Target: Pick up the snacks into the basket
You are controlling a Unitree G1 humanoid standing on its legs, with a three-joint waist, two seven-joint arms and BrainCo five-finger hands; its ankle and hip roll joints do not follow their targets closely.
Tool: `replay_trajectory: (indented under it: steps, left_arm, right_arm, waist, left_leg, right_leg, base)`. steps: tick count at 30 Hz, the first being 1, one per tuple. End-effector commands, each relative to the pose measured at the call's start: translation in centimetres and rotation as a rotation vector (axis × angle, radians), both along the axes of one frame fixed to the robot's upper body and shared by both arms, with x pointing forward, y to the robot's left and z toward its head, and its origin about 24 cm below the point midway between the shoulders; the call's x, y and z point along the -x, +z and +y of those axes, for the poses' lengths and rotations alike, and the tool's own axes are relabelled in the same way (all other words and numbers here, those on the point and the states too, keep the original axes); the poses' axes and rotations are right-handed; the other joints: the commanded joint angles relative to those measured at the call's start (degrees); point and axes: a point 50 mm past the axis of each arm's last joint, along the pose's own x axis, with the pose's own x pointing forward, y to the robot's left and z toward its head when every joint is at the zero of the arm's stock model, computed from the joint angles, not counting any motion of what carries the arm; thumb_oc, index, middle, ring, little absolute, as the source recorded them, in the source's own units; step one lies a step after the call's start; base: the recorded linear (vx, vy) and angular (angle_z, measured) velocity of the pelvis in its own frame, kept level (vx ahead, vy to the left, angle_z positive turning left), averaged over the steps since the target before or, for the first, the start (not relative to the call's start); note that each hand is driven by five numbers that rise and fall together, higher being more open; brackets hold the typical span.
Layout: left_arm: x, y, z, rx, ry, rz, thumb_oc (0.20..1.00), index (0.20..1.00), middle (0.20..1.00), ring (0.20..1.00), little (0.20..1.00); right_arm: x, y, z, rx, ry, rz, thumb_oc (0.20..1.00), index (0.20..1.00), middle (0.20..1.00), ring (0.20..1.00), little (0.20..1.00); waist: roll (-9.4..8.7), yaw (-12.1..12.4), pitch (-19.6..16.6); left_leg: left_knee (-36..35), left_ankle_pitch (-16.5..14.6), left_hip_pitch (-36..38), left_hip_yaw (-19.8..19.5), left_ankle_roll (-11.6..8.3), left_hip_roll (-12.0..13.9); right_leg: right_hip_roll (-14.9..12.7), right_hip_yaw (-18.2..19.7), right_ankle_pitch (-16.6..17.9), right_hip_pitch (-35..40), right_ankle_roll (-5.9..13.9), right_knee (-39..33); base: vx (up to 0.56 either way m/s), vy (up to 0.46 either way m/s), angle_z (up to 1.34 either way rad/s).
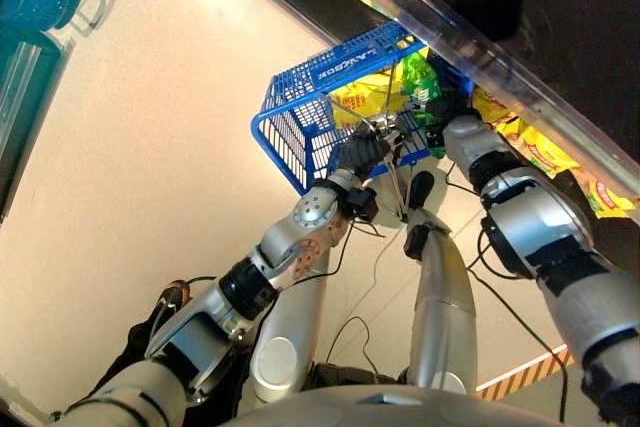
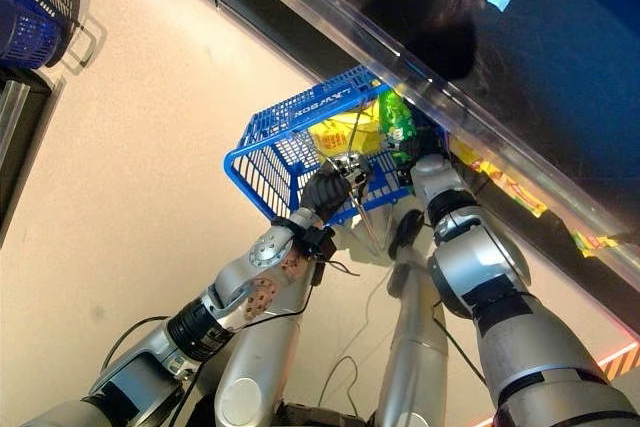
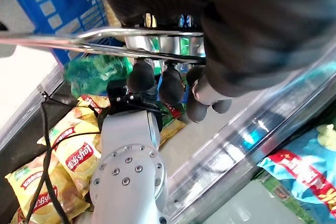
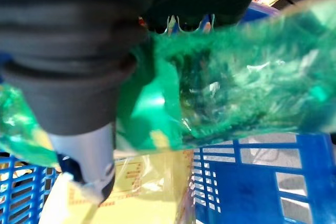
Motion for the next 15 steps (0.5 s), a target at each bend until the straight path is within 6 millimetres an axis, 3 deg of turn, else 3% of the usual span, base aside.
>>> replay_trajectory:
  steps: [1,5,8,10,11,12,13,15]
  left_arm:
    - [5.0,5.9,-3.7,0.262,-0.269,-0.172,0.200,0.200,0.200,0.200,0.200]
    - [5.1,6.6,-4.0,0.282,-0.285,-0.181,0.200,0.200,0.200,0.200,0.200]
    - [5.3,6.8,-4.0,0.298,-0.287,-0.182,0.200,0.200,0.200,0.200,0.200]
    - [5.6,6.3,-4.2,0.302,-0.300,-0.156,0.200,0.200,0.200,0.200,0.200]
    - [5.5,6.7,-4.3,0.302,-0.302,-0.166,0.200,0.200,0.200,0.200,0.200]
    - [5.6,6.3,-4.3,0.303,-0.302,-0.150,0.200,0.200,0.200,0.200,0.200]
    - [5.5,6.6,-4.3,0.301,-0.302,-0.163,0.200,0.200,0.200,0.200,0.200]
    - [5.5,6.2,-4.3,0.306,-0.302,-0.141,0.200,0.200,0.200,0.200,0.200]
  right_arm:
    - [-0.3,2.1,-1.1,0.104,-0.015,-0.048,1.000,1.000,1.000,1.000,1.000]
    - [-0.4,2.4,-1.2,0.113,-0.024,-0.053,1.000,1.000,1.000,1.000,1.000]
    - [-0.4,2.2,-1.0,0.105,-0.019,-0.047,1.000,1.000,1.000,1.000,1.000]
    - [-0.2,1.4,-0.7,0.082,-0.016,-0.034,1.000,1.000,1.000,1.000,1.000]
    - [-0.4,1.9,-0.5,0.076,-0.013,-0.048,1.000,1.000,1.000,1.000,1.000]
    - [-0.2,1.3,-0.5,0.075,-0.014,-0.032,1.000,1.000,1.000,1.000,1.000]
    - [-0.4,2.0,-0.4,0.075,-0.012,-0.052,1.000,1.000,1.000,1.000,1.000]
    - [-0.3,1.4,-0.1,0.068,-0.006,-0.038,1.000,1.000,1.000,1.000,1.000]
  waist:
    - [6.26,0.82,-1.77]
    - [6.73,0.74,-1.77]
    - [7.14,0.87,-1.77]
    - [7.20,0.90,-1.77]
    - [7.15,0.77,-1.77]
    - [7.12,0.86,-1.77]
    - [7.11,0.76,-1.77]
    - [6.94,0.69,-1.77]
  left_leg:
    - [1.65,-8.02,1.25,0.37,1.77,-2.00]
    - [1.35,-6.15,-0.84,0.51,1.93,-2.21]
    - [1.16,-6.08,-1.08,0.53,1.94,-2.20]
    - [1.28,-7.77,0.74,0.47,1.86,-2.04]
    - [0.90,-5.99,-0.94,0.76,2.03,-2.12]
    - [1.10,-7.72,0.85,0.64,1.88,-2.06]
    - [0.90,-6.00,-0.94,0.82,2.04,-2.13]
    - [0.99,-7.74,0.94,0.74,1.92,-2.09]
  right_leg:
    - [-0.61,0.30,2.32,1.67,4.13,-5.26]
    - [-0.89,-0.16,4.00,-0.06,3.68,-5.92]
    - [-1.03,-0.27,3.99,-0.41,3.68,-5.95]
    - [-0.93,0.35,2.32,0.93,4.14,-5.33]
    - [-1.05,-0.26,4.05,-0.48,3.73,-6.16]
    - [-0.93,0.33,2.37,0.92,4.17,-5.45]
    - [-1.09,-0.28,4.05,-0.47,3.73,-6.15]
    - [-1.00,0.38,2.46,1.09,4.16,-5.61]
  base:
    - [0.07,0.008,0.03]
    - [-0.04,0.029,0.01]
    - [0.02,0.022,0.03]
    - [0.04,0.024,0.00]
    - [0.00,0.000,0.00]
    - [-0.06,0.030,0.00]
    - [0.06,-0.005,-0.01]
    - [0.03,0.002,0.00]
